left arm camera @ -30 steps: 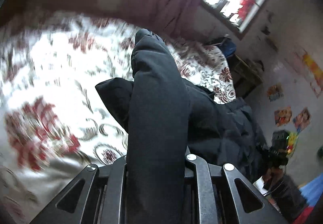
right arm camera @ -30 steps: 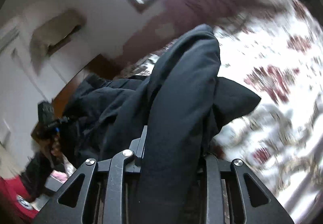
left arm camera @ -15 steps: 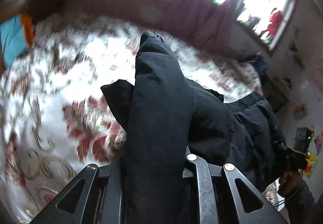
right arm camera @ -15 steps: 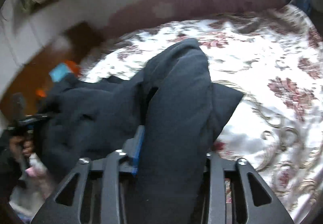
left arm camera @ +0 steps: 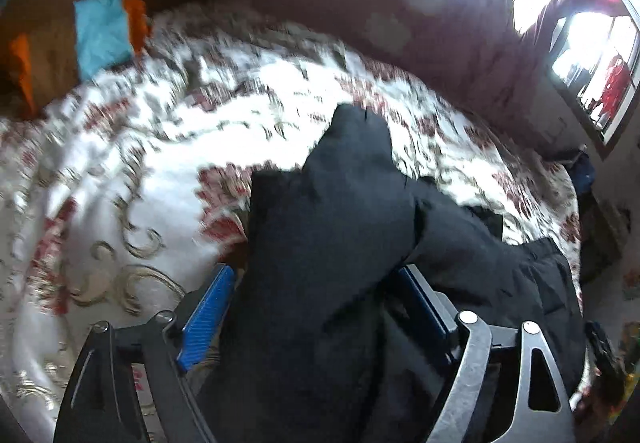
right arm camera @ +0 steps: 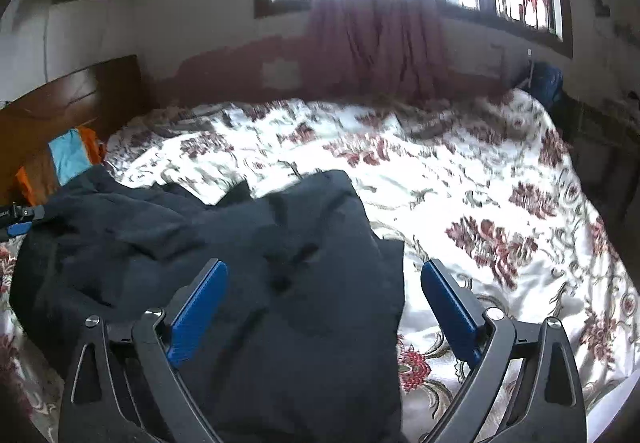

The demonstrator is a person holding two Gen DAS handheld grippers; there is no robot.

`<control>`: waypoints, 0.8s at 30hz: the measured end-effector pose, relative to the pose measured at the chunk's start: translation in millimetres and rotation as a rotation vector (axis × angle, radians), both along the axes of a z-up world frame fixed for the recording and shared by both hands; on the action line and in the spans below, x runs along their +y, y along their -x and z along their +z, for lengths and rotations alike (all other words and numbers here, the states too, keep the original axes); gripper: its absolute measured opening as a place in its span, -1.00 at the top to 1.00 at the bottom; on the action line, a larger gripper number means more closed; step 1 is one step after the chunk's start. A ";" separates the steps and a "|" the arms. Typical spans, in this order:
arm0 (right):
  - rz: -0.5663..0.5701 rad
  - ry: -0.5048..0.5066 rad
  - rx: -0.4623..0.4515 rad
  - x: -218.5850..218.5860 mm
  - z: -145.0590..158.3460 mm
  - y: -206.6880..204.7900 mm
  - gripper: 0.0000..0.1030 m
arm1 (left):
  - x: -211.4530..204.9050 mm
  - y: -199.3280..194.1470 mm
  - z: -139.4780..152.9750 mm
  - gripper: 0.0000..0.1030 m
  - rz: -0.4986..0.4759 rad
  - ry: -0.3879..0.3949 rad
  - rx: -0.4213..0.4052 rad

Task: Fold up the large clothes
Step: 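Set the folded jacket down on the bed and open both tools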

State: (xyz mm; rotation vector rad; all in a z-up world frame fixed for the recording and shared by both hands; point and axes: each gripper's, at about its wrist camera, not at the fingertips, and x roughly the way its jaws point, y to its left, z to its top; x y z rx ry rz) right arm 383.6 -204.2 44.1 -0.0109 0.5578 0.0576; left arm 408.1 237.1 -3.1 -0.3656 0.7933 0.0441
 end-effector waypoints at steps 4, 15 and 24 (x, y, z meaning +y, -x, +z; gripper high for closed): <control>0.017 0.006 -0.083 14.2 17.3 31.7 -0.88 | -13.0 17.5 20.6 -0.80 -0.042 -0.064 -0.066; 0.035 -0.045 -0.227 50.0 38.5 117.2 -0.88 | -75.0 119.5 70.4 -0.99 -0.161 -0.280 -0.271; 0.042 -0.016 -0.338 64.1 61.4 190.1 -0.90 | -106.7 205.5 104.3 -0.99 -0.169 -0.381 -0.442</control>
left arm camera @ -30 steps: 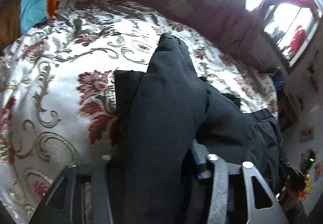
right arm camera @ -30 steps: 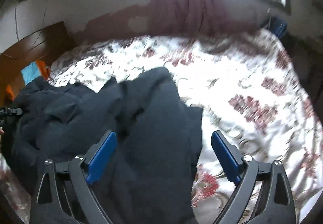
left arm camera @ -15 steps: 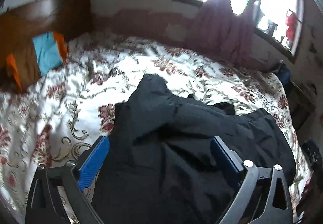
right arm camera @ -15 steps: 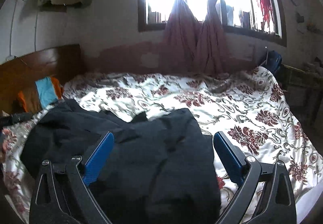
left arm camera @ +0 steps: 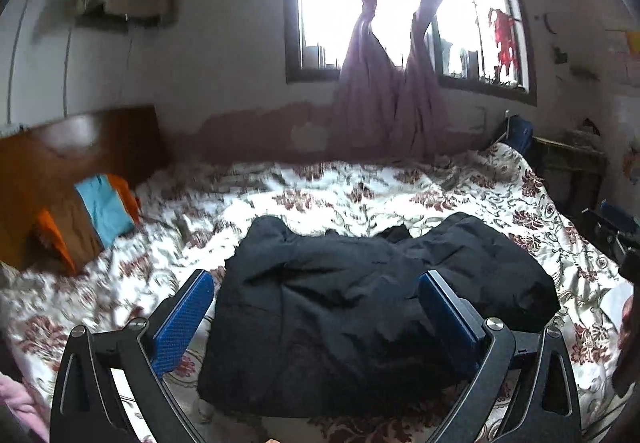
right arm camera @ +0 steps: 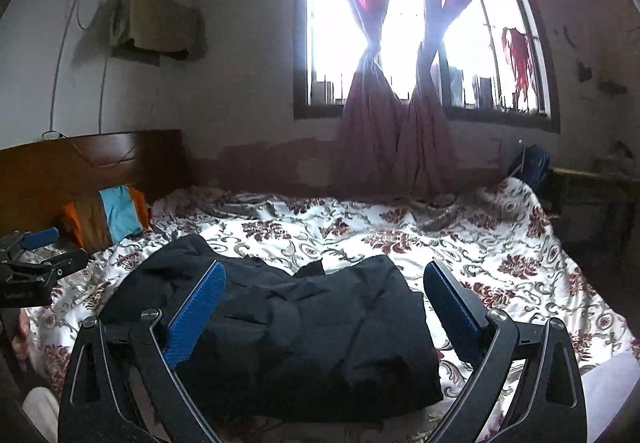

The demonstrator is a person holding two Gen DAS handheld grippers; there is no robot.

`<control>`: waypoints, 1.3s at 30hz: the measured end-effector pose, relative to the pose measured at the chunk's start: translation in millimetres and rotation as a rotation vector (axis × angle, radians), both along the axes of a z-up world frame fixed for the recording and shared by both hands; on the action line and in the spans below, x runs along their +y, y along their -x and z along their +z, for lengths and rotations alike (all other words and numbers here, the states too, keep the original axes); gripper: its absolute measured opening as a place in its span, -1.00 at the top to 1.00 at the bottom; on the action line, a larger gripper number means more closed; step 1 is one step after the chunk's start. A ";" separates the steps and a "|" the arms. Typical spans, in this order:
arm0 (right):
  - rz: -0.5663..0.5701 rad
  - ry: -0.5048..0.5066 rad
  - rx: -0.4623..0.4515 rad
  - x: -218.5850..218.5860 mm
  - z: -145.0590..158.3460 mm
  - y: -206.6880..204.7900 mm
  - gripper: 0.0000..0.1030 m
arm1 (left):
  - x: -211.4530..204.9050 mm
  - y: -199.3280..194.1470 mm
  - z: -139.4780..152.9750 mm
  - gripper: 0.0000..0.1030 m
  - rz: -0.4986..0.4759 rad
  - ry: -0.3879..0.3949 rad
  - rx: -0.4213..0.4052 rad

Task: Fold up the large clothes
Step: 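Set the folded jacket down on the bed and open both tools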

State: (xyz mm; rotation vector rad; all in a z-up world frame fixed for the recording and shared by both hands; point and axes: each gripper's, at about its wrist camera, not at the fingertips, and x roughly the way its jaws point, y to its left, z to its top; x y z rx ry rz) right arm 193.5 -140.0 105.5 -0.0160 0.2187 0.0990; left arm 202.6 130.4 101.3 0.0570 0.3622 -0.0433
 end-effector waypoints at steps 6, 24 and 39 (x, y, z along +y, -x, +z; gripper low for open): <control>0.008 0.017 -0.038 8.0 0.0 37.1 -0.92 | -4.5 36.0 7.9 -0.99 -0.033 0.034 -0.035; 0.018 0.049 -0.017 23.2 -47.7 93.8 -0.96 | -2.1 98.8 -30.9 -0.99 0.039 0.057 -0.043; 0.006 0.034 0.067 16.7 -88.4 110.0 -0.96 | 15.9 123.6 -76.7 -0.99 0.075 0.124 -0.007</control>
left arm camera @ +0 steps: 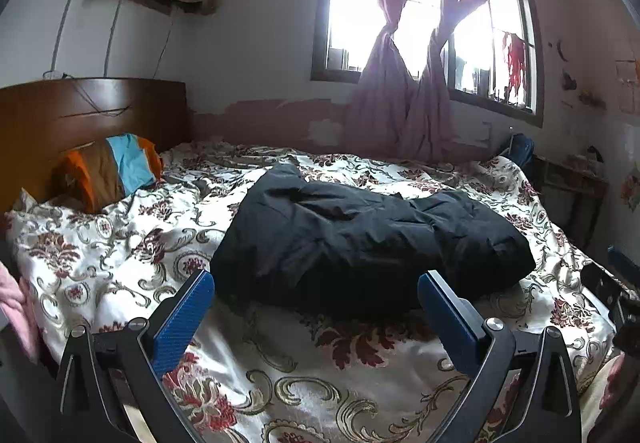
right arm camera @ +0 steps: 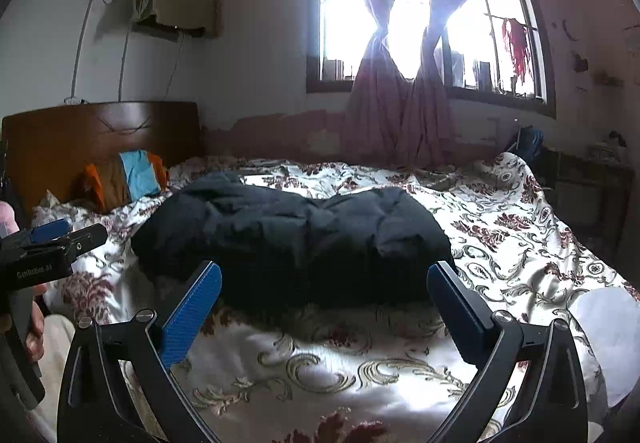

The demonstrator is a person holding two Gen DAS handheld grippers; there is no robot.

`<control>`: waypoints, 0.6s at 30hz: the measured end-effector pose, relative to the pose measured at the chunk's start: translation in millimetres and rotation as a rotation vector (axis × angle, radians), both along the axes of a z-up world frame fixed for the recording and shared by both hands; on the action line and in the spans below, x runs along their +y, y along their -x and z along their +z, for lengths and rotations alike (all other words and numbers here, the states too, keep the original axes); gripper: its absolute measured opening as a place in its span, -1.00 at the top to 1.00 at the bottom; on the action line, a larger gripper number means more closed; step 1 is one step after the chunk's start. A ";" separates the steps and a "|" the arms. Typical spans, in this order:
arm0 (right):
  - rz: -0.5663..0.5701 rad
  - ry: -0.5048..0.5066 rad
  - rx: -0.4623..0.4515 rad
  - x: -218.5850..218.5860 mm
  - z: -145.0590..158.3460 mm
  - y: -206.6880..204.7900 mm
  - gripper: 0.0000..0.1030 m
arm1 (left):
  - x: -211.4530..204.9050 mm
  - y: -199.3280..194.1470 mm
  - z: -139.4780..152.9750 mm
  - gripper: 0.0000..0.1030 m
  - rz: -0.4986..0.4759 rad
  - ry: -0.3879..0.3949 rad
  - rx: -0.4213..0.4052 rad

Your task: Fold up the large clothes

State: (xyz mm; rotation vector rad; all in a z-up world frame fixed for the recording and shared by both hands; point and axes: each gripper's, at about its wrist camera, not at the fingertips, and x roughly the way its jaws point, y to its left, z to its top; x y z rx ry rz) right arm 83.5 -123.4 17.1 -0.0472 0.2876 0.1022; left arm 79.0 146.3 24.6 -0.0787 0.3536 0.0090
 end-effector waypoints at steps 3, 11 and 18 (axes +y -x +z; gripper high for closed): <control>-0.009 0.016 0.024 1.4 -7.5 -2.5 -0.96 | 0.1 0.6 -8.1 -0.99 0.004 0.007 0.015; -0.027 0.015 0.060 -1.8 -18.5 -6.7 -0.96 | -4.5 3.6 -30.2 -0.99 0.012 0.007 0.040; -0.055 0.000 0.078 -8.2 -23.3 -9.6 -0.97 | -11.0 4.2 -39.0 -0.99 -0.002 -0.025 0.056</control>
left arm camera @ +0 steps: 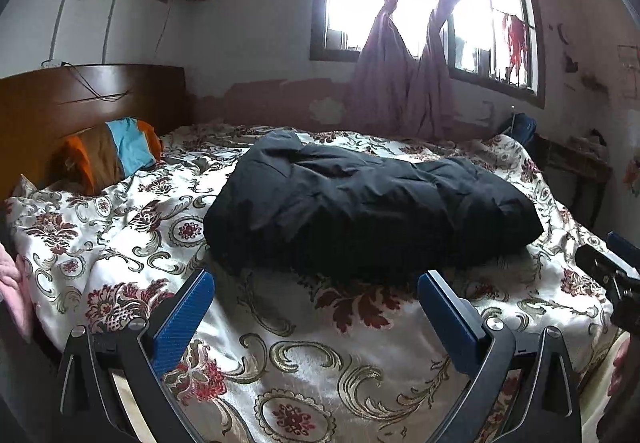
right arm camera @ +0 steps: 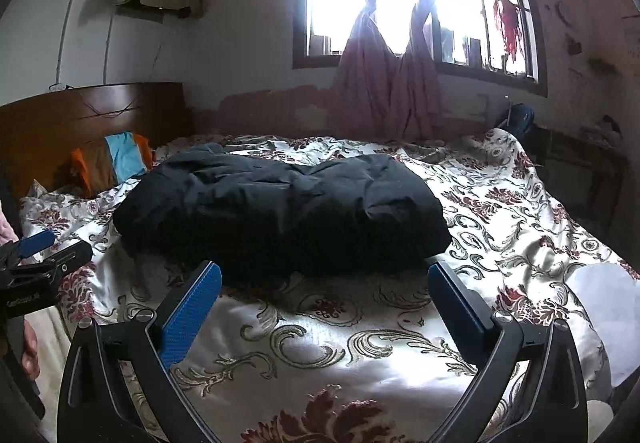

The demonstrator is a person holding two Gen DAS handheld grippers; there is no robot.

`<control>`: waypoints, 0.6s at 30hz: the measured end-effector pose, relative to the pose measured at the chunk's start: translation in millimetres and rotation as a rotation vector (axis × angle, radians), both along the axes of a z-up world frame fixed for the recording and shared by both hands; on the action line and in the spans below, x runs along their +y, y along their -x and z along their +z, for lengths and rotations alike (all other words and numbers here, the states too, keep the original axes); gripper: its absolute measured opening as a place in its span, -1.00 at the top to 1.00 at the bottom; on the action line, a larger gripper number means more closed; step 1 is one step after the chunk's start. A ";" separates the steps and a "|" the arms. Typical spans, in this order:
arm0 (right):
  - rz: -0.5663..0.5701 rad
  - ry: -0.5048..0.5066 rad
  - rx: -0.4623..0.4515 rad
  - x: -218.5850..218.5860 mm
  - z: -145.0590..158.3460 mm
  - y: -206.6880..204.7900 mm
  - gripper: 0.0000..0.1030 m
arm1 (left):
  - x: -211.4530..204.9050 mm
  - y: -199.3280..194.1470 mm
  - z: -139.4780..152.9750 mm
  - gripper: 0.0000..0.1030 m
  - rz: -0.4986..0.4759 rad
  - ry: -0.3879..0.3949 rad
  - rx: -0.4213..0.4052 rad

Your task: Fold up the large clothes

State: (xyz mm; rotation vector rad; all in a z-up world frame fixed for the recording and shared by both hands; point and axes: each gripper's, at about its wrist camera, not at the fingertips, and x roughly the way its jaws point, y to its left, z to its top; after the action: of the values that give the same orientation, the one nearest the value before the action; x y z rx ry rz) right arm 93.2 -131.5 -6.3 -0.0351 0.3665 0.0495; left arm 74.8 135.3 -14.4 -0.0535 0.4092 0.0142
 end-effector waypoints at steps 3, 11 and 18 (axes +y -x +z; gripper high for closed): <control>-0.005 -0.006 0.000 -1.5 -0.9 0.0 -0.96 | -1.0 0.3 -1.6 -0.99 -0.003 0.003 0.005; 0.004 -0.001 0.007 1.3 -2.0 -1.5 -0.96 | -2.8 -0.2 -3.8 -0.99 -0.012 0.006 0.008; 0.008 -0.001 0.009 2.5 -2.6 -2.0 -0.97 | -4.0 0.1 -5.8 -0.99 -0.012 0.003 0.011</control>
State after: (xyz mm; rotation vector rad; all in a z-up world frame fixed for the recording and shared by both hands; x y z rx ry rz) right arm 95.1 -129.0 -8.9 -0.0357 0.3756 0.0574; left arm 74.7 131.3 -20.2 -0.0544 0.4208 0.0022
